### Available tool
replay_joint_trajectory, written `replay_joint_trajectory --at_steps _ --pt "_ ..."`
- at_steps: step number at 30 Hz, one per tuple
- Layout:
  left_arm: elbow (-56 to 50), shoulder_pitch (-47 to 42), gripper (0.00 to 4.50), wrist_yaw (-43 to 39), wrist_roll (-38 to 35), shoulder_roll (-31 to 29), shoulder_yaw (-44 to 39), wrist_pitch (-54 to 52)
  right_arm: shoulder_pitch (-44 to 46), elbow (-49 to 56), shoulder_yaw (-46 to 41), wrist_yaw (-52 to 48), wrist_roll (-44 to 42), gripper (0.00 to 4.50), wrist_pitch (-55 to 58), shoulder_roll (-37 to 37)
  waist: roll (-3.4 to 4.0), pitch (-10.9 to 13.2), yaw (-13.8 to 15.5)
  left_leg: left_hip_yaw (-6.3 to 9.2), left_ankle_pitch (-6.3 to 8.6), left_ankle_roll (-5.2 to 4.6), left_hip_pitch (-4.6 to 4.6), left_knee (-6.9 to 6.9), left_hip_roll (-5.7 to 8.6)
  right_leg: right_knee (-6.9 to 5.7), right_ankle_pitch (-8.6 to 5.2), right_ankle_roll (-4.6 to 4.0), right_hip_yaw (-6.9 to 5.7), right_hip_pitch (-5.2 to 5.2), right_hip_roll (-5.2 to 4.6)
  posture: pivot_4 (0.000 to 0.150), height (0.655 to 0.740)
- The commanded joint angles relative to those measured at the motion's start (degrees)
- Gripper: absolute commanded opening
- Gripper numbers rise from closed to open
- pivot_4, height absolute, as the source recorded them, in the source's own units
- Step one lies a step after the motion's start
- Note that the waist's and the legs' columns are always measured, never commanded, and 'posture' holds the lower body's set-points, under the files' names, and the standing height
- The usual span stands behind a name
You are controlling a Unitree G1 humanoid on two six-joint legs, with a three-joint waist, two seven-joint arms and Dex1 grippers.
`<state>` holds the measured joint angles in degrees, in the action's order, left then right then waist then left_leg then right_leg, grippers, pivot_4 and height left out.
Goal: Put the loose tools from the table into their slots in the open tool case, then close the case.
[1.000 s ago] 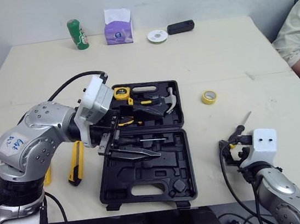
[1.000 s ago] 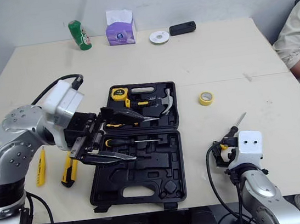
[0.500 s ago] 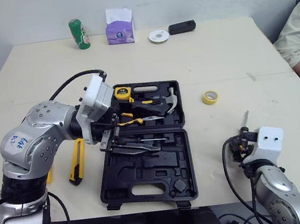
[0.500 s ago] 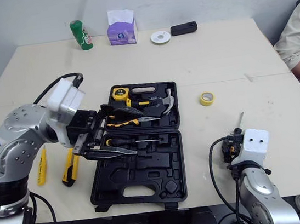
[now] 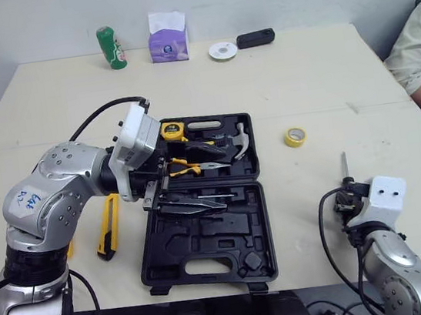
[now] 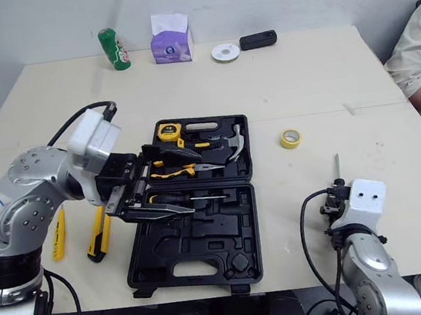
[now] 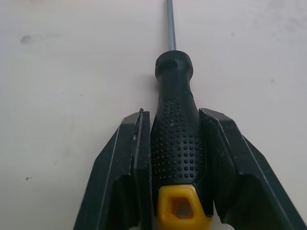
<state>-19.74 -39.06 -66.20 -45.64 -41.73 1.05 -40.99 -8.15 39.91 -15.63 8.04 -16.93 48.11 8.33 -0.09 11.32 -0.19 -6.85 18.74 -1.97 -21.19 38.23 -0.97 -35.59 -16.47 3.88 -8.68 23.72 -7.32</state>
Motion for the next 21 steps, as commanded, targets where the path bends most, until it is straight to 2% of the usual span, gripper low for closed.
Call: replay_joint_trajectory --at_steps 1,4,8,13,21 --pt "-1.1 2.81 4.5 0.07 2.64 -2.05 -1.07 2.2 2.67 1.32 -2.86 -11.54 -4.76 1.09 -2.09 8.32 0.02 0.01 -0.39 -0.04 0.0 0.0 0.02 0.0 0.01 0.0 0.0 0.01 0.04 0.0 0.0 0.15 0.7316" --pt "-1.73 6.6 4.5 0.74 5.42 -3.79 -1.29 3.88 7.19 -0.77 -5.79 -21.57 -14.63 1.09 1.62 14.24 0.01 0.01 -0.71 -0.07 -0.01 -0.02 0.09 -0.01 -0.02 -0.04 0.01 0.02 0.12 0.0 0.03 0.15 0.7316" --pt "-2.96 13.47 4.5 2.26 8.63 -7.38 -3.53 5.05 16.06 -6.23 -1.52 -36.82 -21.27 1.09 4.41 26.03 -0.01 0.06 -1.3 -0.03 -0.04 -0.09 0.09 -0.03 -0.01 -0.04 0.01 0.0 0.08 0.0 -0.05 0.15 0.7316" --pt "-4.33 23.98 4.5 0.71 14.41 -14.11 -5.65 9.81 25.58 -12.14 12.5 -53.19 -19.17 1.09 0.84 35.56 -0.05 0.08 -1.22 0.05 -0.03 -0.11 0.03 -0.06 -0.03 0.05 0.0 -0.01 -0.09 0.0 -0.1 0.15 0.7316" --pt "-3.36 29.32 4.5 1.39 15.62 -16.47 -9.32 11.29 39.16 -20.09 31.94 -66.74 -9.49 1.09 -4.93 37.7 -0.11 0.11 0.04 0.1 0.05 -0.21 -0.07 0.05 0.03 0.07 0.01 0.01 -0.29 -0.01 -0.32 0.15 0.7316"
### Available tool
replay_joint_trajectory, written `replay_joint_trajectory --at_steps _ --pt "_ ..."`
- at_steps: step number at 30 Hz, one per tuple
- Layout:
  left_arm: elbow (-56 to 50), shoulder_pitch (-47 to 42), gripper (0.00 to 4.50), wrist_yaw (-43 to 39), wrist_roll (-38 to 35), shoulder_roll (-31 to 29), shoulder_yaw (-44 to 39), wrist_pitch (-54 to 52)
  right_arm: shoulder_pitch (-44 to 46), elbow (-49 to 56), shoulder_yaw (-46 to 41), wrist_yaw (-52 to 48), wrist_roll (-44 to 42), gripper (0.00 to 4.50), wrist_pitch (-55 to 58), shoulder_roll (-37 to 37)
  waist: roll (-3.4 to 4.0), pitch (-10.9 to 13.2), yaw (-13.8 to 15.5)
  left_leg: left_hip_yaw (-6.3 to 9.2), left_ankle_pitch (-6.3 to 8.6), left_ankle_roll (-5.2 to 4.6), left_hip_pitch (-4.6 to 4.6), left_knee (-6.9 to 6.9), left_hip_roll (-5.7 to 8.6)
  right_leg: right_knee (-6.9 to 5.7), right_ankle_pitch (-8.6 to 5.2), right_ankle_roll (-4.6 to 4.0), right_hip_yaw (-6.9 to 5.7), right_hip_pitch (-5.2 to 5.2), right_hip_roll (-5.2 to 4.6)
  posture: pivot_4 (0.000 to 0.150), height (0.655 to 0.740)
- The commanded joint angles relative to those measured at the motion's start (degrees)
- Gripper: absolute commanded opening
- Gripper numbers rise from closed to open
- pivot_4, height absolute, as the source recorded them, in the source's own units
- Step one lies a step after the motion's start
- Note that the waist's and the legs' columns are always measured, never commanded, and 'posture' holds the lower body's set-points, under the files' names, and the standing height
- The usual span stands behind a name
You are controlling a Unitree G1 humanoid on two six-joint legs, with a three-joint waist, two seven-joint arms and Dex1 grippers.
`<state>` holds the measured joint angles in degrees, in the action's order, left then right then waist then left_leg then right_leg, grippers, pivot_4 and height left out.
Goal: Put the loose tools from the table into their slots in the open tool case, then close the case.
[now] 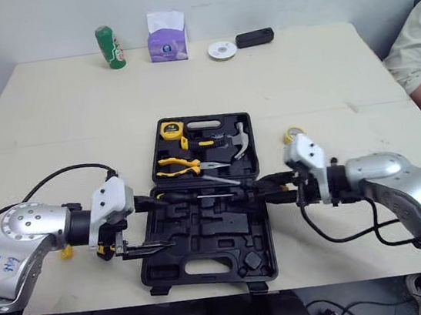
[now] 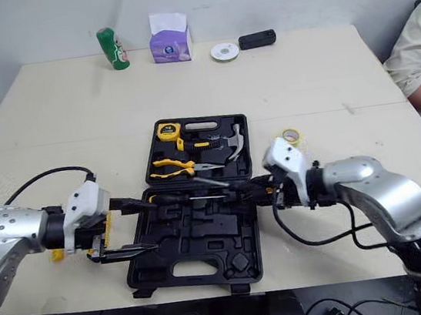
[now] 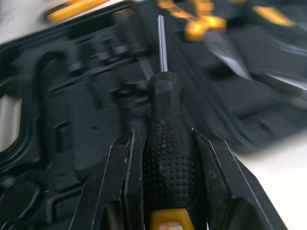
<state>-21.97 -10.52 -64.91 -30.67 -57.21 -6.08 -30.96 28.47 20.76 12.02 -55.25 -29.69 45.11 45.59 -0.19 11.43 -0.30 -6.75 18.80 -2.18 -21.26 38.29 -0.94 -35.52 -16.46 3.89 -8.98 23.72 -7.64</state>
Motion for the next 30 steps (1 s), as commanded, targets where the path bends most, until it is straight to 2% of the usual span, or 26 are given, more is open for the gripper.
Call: replay_joint_trajectory --at_steps 1,9,24,26,27,28,30 --pt "-1.07 1.13 4.5 0.12 1.05 -1.16 -2.31 1.52 3.74 -1.65 5.77 -3.92 4.17 1.09 -2.12 -0.16 0.0 0.0 0.23 0.0 0.01 0.01 -0.02 0.0 0.0 0.01 0.0 0.0 -0.03 0.0 0.0 0.15 0.7316" --pt "-0.08 2.23 4.5 0.92 3.48 -1.01 -2.55 3.13 10.05 -4.73 11.42 -4.59 7.66 1.09 -0.35 -5.53 0.0 0.0 0.18 -0.01 0.01 0.0 -0.07 0.1 0.0 -0.03 0.01 0.01 -0.09 0.0 -0.01 0.15 0.7316" --pt "0.22 -0.49 4.5 2.31 3.64 0.56 -0.35 2.29 10.38 -3.77 12.35 -4.04 10.18 1.09 1.73 -7.98 -0.01 0.0 0.08 -0.01 0.01 0.01 -0.06 0.11 0.0 -0.05 0.01 0.01 -0.09 0.01 0.0 0.15 0.7316" --pt "0.23 -0.7 4.5 2.48 3.72 0.79 -0.09 2.29 10.33 -3.64 11.55 -3.64 9.58 2.13 2.16 -8.7 0.0 0.0 0.05 -0.01 0.01 0.01 -0.06 0.11 0.0 -0.06 0.01 0.01 -0.08 0.0 0.0 0.15 0.7316" --pt "0.19 -0.78 4.5 2.54 3.67 0.87 0.03 2.16 10.22 -3.57 11.3 -3.84 9.41 2.45 1.94 -8.84 0.0 0.0 0.08 -0.01 0.01 0.01 -0.06 0.12 0.0 -0.06 0.01 0.01 -0.08 0.0 0.0 0.15 0.7316" --pt "0.1 -0.85 4.5 2.56 3.51 0.99 0.1 1.99 10.1 -3.51 11.07 -4.04 9.26 3.06 1.81 -8.91 -0.01 0.0 0.11 -0.01 0.01 0.01 -0.06 0.12 0.0 -0.07 0.01 0.01 -0.09 0.0 0.0 0.15 0.7316" --pt "-0.33 -1.06 4.5 2.59 2.74 1.32 -0.06 1.39 9.85 -3.32 10.3 -4.25 8.69 3.91 1.49 -9.2 -0.01 0.0 0.12 -0.01 0.01 0.01 -0.07 0.13 0.0 -0.06 0.01 0.01 -0.09 0.0 0.0 0.15 0.7316"
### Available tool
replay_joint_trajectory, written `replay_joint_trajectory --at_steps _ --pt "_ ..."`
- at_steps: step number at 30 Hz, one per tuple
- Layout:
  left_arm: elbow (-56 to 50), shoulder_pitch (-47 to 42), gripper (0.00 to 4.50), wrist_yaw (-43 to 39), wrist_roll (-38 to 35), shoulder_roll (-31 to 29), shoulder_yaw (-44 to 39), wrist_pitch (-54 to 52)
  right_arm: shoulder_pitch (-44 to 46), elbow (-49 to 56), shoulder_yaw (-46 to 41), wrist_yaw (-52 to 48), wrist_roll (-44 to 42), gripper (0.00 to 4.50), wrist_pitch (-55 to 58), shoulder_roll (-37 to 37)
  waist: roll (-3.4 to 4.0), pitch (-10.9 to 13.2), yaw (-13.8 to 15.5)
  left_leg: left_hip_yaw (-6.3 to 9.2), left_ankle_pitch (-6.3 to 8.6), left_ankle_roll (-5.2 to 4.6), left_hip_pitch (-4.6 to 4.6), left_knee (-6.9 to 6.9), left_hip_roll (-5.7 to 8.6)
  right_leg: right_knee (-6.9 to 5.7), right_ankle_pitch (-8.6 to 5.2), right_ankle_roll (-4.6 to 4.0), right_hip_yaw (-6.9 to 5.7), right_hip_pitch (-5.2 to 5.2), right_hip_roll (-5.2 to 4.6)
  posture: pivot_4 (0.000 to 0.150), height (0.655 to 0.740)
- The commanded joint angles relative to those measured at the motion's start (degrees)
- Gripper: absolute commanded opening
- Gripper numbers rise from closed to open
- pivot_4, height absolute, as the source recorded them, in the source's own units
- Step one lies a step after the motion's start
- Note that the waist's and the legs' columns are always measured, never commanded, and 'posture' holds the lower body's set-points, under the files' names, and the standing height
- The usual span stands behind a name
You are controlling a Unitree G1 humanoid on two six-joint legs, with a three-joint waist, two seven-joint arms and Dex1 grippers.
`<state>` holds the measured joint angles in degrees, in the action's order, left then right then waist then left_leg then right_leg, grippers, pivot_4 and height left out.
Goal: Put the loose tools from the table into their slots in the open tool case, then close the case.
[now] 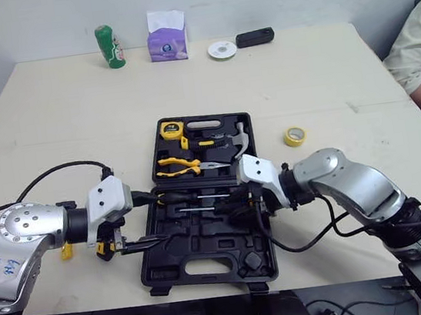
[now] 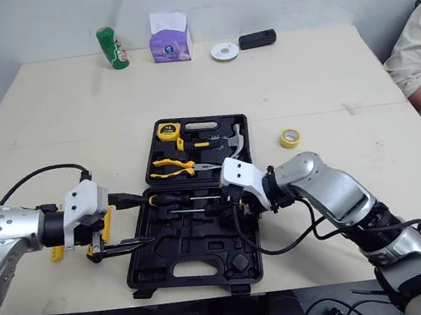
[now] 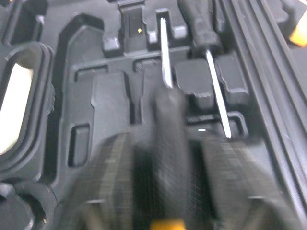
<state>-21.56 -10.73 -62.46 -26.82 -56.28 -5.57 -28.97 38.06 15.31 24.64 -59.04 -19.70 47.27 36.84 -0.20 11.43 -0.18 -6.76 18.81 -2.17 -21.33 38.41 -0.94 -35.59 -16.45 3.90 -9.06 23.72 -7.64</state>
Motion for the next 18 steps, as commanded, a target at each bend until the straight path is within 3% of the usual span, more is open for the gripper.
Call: replay_joint_trajectory --at_steps 1,5,13,16,18 --pt "-1.04 -1.2 4.5 0.2 -1.67 0.59 -0.74 -1.03 0.12 2.14 -3.4 -0.46 -2.23 4.38 -0.65 -0.96 0.0 0.0 0.01 0.0 0.0 0.0 0.0 0.0 0.0 0.0 0.0 0.0 0.0 0.0 0.0 0.15 0.7316" --pt "-1.53 -2.28 4.5 0.32 -2.55 1.03 -0.82 -1.94 -1.63 0.5 -7.6 -0.55 -5.18 4.45 -4.71 -4.48 -0.03 -0.02 0.01 0.0 0.0 0.0 0.0 0.01 0.0 -0.01 0.0 0.0 0.0 0.0 0.0 0.15 0.7316" --pt "-1.75 -4.28 4.5 0.02 -2.5 2.34 1.15 -2.11 -7.0 -10.17 -8.59 -3.46 -1.25 4.45 -27.25 -11.49 -0.05 -0.03 -0.05 -0.03 0.0 0.0 0.02 0.04 0.02 -0.05 0.0 0.01 0.01 -0.02 0.05 0.15 0.7316" --pt "-1.87 -4.8 4.5 0.03 -2.3 2.84 2.07 -1.92 -7.22 -13.13 -8.83 -3.89 -1.42 3.72 -28.22 -12.63 -0.05 -0.03 -0.09 -0.02 0.0 0.0 0.01 0.05 0.02 -0.05 0.01 0.01 0.01 -0.02 0.05 0.15 0.7316" --pt "-1.76 -4.98 4.5 0.08 -2.17 3.05 2.36 -1.75 -7.08 -14.32 -8.49 -4.25 -0.65 2.74 -29.09 -12.66 -0.05 -0.03 -0.18 -0.02 0.0 0.0 0.02 0.07 0.0 -0.06 0.0 0.01 0.02 -0.02 0.05 0.15 0.7316"
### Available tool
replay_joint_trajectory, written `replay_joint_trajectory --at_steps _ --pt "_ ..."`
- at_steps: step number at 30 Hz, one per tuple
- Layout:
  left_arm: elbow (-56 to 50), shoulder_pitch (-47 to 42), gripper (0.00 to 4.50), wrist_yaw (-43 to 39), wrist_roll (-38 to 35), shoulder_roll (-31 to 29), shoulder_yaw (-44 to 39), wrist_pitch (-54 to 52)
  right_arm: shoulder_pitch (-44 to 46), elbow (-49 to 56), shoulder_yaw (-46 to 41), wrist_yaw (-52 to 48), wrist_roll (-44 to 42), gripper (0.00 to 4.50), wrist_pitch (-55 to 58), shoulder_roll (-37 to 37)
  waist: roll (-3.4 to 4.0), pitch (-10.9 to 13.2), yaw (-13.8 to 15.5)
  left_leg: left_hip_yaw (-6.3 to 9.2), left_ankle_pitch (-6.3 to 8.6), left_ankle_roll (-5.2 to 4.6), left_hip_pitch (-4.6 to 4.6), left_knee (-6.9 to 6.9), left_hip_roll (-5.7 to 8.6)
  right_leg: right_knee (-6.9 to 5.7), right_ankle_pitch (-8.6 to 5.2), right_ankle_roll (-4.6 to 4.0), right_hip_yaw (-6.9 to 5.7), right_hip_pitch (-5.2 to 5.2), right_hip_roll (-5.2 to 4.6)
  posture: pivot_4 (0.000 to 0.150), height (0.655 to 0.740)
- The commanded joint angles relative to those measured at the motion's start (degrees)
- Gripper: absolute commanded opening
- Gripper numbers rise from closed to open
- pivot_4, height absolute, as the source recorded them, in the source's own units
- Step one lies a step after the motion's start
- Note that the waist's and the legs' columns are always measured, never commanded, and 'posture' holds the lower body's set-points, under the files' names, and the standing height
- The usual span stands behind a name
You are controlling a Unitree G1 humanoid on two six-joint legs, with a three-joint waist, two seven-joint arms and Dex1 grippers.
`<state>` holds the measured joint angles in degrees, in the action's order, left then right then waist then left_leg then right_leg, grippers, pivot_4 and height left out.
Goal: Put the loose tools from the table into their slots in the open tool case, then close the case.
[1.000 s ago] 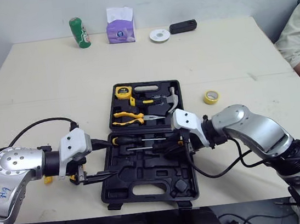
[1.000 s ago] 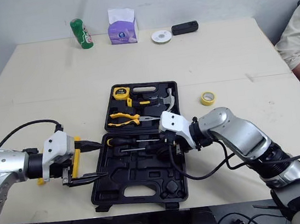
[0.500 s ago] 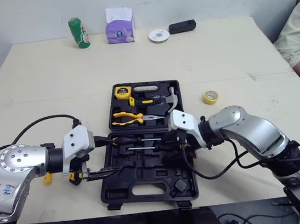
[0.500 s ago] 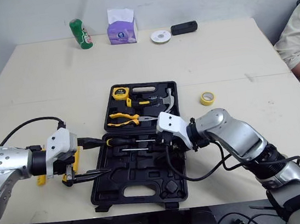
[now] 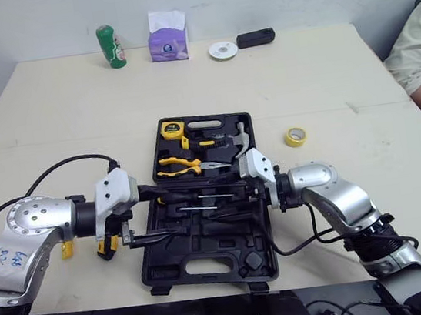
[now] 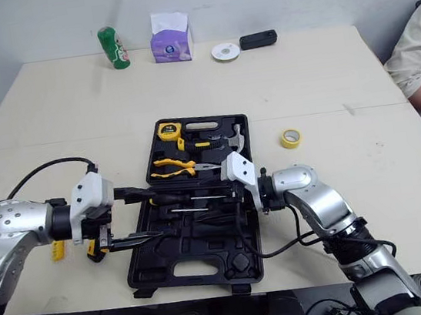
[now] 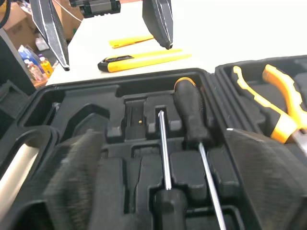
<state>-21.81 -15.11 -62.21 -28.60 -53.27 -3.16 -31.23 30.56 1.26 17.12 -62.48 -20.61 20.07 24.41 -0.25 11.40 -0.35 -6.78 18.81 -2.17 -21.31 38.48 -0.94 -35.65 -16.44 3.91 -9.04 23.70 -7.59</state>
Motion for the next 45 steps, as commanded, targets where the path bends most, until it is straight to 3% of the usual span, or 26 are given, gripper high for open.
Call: replay_joint_trajectory --at_steps 1,5,6,15,29,38,45 --pt "-1.43 -0.63 4.5 -0.22 -0.31 0.14 -0.01 0.59 0.45 -0.5 -0.89 -1.04 0.36 2.26 -1.95 -0.22 0.0 0.0 -0.02 0.0 0.0 0.0 0.01 0.01 -0.01 -0.01 0.0 0.0 0.0 0.0 0.0 0.15 0.7316" --pt "-1.25 -0.65 4.5 -0.34 -0.02 0.32 0.18 0.97 0.64 -1.83 -0.39 -1.16 1.88 0.34 -2.58 -0.03 0.0 0.0 0.03 0.01 0.0 0.0 0.0 0.06 -0.01 -0.03 0.0 0.0 0.01 0.0 0.0 0.15 0.7316" --pt "-1.2 -0.68 4.5 -0.34 0.04 0.35 0.25 1.05 0.71 -2.22 -0.25 -1.15 2.31 0.06 -2.8 -0.05 0.0 0.0 0.04 0.01 0.0 0.0 0.0 0.08 -0.01 -0.03 0.0 0.0 0.01 0.0 0.0 0.15 0.7316" --pt "-1.45 -1.14 4.5 -0.04 0.34 0.62 0.79 1.15 0.86 -3.0 1.58 -2.4 5.08 0.06 -1.62 0.56 0.0 0.0 0.02 0.02 0.0 0.0 -0.01 0.15 -0.02 -0.07 0.0 0.0 0.01 -0.01 -0.01 0.15 0.7316" --pt "-0.6 -3.33 4.5 0.02 1.32 1.27 2.34 1.28 0.69 -7.51 11.57 -0.37 19.42 0.06 -0.58 6.16 -0.1 -0.31 0.04 0.06 0.03 0.03 0.23 0.37 -0.03 -0.21 0.0 -0.01 0.05 -0.24 -0.06 0.15 0.7316" --pt "-0.17 -3.75 4.5 0.11 1.51 1.9 2.52 1.34 -0.5 -3.9 7.94 2.17 14.73 0.06 2.08 4.19 -0.44 -0.96 0.13 0.16 0.16 0.12 0.33 0.45 -0.06 -0.08 -0.02 -0.04 0.08 -0.34 -0.14 0.15 0.7316" --pt "3.11 -2.22 4.5 4.41 1.44 4.53 -2.04 2.57 -1.45 4.95 -2.95 3.33 5.0 0.06 0.74 2.49 -0.36 -0.88 0.18 0.2 0.18 0.08 0.08 0.47 -0.06 -0.21 -0.01 -0.04 0.01 -0.2 -0.12 0.15 0.7316"
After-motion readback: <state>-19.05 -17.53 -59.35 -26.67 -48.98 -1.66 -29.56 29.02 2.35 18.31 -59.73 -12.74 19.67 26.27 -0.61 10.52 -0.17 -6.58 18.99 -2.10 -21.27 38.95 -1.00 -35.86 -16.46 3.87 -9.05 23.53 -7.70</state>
